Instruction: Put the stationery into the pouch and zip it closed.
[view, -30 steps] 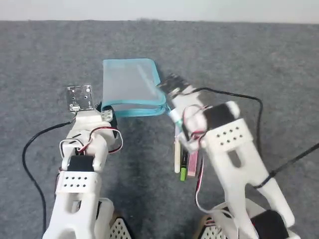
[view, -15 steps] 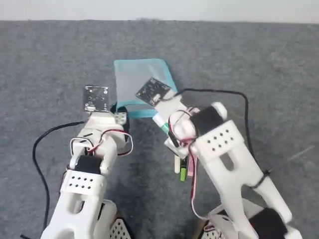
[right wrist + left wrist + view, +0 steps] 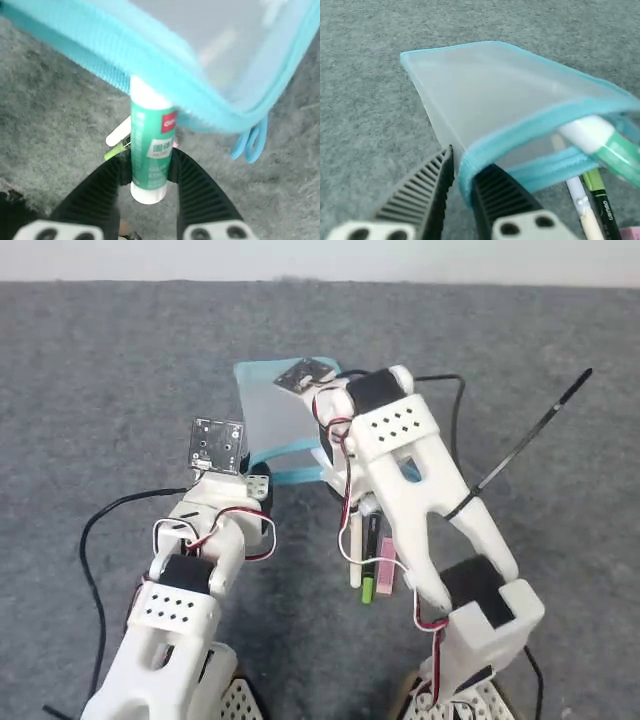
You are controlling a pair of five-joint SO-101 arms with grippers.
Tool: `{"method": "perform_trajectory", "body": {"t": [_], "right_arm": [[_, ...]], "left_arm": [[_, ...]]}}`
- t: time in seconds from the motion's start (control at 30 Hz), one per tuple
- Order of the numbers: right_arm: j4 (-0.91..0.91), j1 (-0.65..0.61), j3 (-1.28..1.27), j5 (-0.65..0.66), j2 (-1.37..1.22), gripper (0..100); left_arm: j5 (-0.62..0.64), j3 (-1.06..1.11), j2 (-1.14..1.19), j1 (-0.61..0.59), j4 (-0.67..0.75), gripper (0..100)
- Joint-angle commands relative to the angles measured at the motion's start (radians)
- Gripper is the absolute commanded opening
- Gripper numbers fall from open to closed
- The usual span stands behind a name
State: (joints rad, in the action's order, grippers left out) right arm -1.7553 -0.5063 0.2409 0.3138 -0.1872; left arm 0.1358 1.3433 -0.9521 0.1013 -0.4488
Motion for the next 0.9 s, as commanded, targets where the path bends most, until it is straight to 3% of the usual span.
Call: {"method": "perform_trajectory", "body": {"t": [0.0,0.37,0.67,0.87], "right_arm": [[-0.033,0.013,0.074,-0.008,0.019,0.6],[-0.03,0.024,0.091,-0.021,0.01,0.9],[-0.033,0.093,0.138,-0.074,0.005,0.9],[-0.035,0.096,0.201,-0.087,-0.13,1.0]], "left_arm": [[-0.012,-0.018,-0.014,0.009,0.017,1],[-0.094,0.007,-0.021,0.118,0.015,1],[-0.103,0.015,-0.021,0.112,0.015,1],[-0.104,0.021,-0.021,0.112,0.015,1]]}}
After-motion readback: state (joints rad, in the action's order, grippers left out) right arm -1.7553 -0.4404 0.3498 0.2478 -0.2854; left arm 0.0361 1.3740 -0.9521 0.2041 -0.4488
